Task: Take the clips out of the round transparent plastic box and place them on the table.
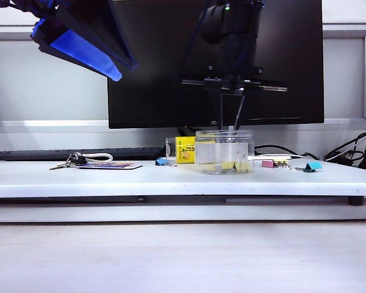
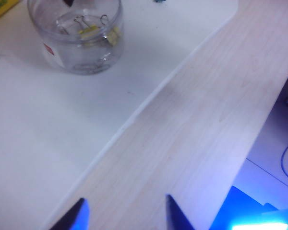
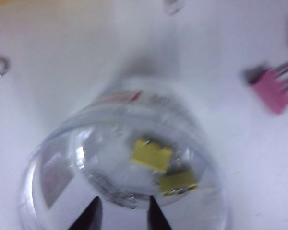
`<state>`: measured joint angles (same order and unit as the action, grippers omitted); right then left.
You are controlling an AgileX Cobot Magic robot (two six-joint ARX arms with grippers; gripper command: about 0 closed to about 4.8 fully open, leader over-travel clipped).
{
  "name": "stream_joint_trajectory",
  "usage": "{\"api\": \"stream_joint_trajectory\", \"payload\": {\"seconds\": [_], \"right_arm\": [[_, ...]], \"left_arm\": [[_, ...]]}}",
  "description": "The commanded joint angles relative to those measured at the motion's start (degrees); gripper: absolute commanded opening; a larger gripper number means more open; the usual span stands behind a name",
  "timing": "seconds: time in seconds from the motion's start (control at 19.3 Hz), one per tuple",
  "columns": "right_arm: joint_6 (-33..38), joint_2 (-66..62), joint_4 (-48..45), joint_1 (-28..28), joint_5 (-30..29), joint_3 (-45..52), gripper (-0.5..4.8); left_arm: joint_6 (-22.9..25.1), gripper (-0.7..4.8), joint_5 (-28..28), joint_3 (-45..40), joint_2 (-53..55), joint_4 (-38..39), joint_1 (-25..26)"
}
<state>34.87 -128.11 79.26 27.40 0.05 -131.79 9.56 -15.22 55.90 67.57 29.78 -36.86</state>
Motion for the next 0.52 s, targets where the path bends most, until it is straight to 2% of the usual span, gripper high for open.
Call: {"api": "stream_joint_trajectory", "payload": {"seconds": [0.05,0.26,0.52], "right_arm": [[3.6,-1.4,0.0,2.3,3.3,-0.2,1.26],[5.9,-4.2,0.0,4.3,7.0,-0.2,1.26],[6.3,-4.5,0.1,4.2,10.9,-0.3,1.26]], "left_arm": [[-0.5,2.14,-0.4,0.2,-0.1,0.6,0.0],[-0.6,2.14,-0.4,0.2,-0.1,3.0,0.0],[-0.6,2.14,-0.4,0.2,-0.1,5.3,0.0]]}}
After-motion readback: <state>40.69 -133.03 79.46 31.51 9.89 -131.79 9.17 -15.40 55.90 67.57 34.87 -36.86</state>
